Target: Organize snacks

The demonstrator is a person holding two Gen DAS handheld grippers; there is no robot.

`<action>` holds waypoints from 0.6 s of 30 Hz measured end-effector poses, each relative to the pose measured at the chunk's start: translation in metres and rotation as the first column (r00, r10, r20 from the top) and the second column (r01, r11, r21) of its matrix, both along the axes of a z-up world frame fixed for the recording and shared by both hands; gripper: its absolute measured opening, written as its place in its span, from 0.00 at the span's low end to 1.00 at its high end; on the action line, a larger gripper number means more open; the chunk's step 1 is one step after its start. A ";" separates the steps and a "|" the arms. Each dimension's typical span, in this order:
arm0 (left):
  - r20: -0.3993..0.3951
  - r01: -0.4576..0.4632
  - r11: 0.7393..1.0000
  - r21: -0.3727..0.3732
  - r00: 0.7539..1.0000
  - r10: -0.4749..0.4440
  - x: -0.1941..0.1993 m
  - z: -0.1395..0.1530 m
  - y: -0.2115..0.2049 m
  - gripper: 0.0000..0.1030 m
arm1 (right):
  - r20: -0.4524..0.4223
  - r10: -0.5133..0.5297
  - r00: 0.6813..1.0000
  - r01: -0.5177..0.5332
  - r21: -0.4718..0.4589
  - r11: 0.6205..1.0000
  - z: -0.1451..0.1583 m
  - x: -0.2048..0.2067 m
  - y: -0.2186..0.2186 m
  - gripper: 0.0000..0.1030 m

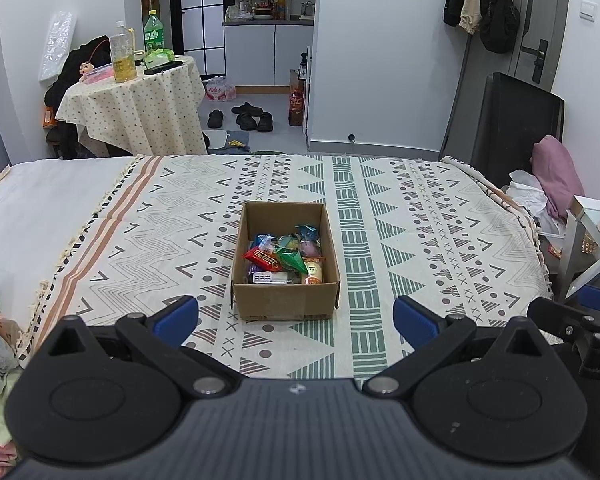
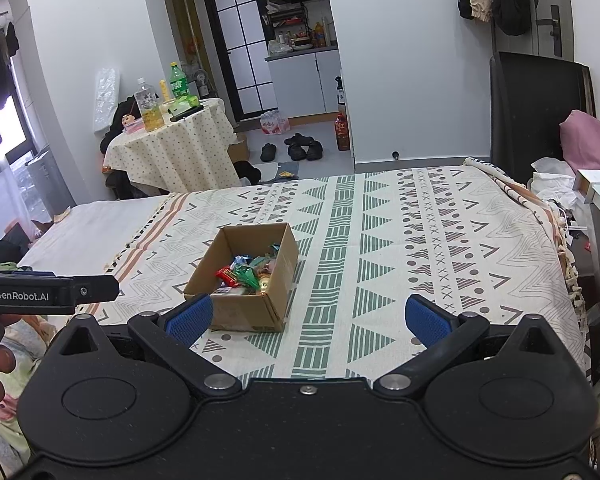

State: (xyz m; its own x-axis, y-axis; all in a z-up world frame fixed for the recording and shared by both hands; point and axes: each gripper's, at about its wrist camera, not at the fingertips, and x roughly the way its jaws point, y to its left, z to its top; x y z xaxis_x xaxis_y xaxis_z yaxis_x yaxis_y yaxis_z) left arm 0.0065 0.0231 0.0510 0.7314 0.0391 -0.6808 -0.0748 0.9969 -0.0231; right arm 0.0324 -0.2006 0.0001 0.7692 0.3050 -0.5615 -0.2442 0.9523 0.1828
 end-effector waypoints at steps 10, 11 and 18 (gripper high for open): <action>-0.005 0.008 1.000 -0.004 1.000 -0.008 -0.002 -0.003 -0.006 1.00 | -0.001 -0.007 1.000 0.007 -0.009 1.000 -0.003 0.000 0.001 1.00; -0.005 0.008 1.000 -0.004 1.000 -0.008 -0.002 -0.004 -0.006 1.00 | -0.001 -0.007 1.000 0.007 -0.007 1.000 -0.003 0.000 0.001 1.00; -0.006 0.010 1.000 -0.005 1.000 -0.010 0.000 -0.005 -0.003 1.00 | -0.010 -0.006 1.000 0.006 -0.006 1.000 -0.007 0.001 0.000 1.00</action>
